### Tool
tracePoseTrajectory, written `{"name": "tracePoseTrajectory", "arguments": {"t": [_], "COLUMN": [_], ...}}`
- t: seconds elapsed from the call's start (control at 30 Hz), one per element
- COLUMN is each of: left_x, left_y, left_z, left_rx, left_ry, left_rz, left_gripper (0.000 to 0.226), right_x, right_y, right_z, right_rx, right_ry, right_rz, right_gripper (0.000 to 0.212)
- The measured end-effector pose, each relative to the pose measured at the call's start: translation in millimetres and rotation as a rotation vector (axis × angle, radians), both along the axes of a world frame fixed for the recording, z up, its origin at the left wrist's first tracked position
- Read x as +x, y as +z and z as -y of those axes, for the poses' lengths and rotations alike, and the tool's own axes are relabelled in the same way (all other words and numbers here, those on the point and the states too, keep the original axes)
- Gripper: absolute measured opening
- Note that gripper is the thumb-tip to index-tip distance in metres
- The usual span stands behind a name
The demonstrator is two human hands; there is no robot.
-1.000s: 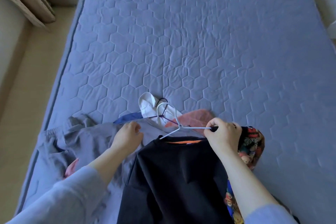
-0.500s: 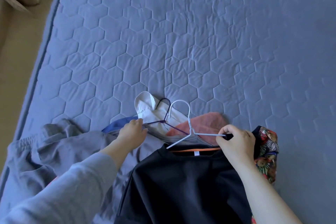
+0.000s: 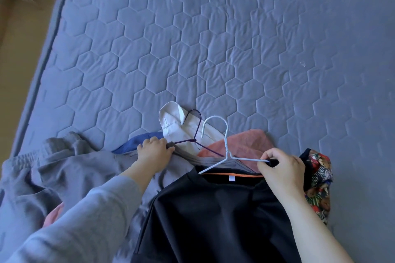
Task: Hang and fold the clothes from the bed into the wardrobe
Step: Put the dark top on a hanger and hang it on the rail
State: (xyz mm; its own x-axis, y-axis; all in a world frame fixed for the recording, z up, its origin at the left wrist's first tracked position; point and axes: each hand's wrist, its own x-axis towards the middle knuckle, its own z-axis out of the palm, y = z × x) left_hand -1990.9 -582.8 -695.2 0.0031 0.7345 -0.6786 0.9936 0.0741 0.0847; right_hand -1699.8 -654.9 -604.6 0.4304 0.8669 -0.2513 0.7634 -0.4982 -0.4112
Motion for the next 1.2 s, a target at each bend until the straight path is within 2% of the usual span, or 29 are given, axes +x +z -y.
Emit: {"name": "tracePoseTrajectory", "arguments": {"t": [0.13, 0.23, 0.5, 0.67, 0.83, 1.2], "left_x": [-2, -4, 5, 15, 24, 0], "left_y": [16, 38, 106, 161, 227, 354], "left_z": [13, 23, 65, 92, 133, 229], "left_rx": [0.137, 0.158, 0.183, 0.262, 0.327, 0.524], "left_ry": [0.1, 0.152, 0.199, 0.264, 0.305, 0.414], "left_rz": [0.113, 0.189, 0.133, 0.173, 0.249, 0.28], "left_gripper": [0.039, 0.044, 0.048, 0.05, 0.05, 0.048], "right_x": [-2, -4, -7, 5, 15, 19], "right_y": [12, 23, 75, 124, 179, 307], "right_z": [9, 17, 54, 79, 118, 210], "right_rx": [0.003, 0.02, 0.086, 0.2, 0.232, 0.401], "right_ry": [-0.005, -0.011, 0.006, 0.002, -0.041, -0.113], "right_rz": [0.001, -0.013, -0.024, 0.014, -0.038, 0.007], "right_gripper": [0.02, 0.021, 0.027, 0.029, 0.027, 0.028]}}
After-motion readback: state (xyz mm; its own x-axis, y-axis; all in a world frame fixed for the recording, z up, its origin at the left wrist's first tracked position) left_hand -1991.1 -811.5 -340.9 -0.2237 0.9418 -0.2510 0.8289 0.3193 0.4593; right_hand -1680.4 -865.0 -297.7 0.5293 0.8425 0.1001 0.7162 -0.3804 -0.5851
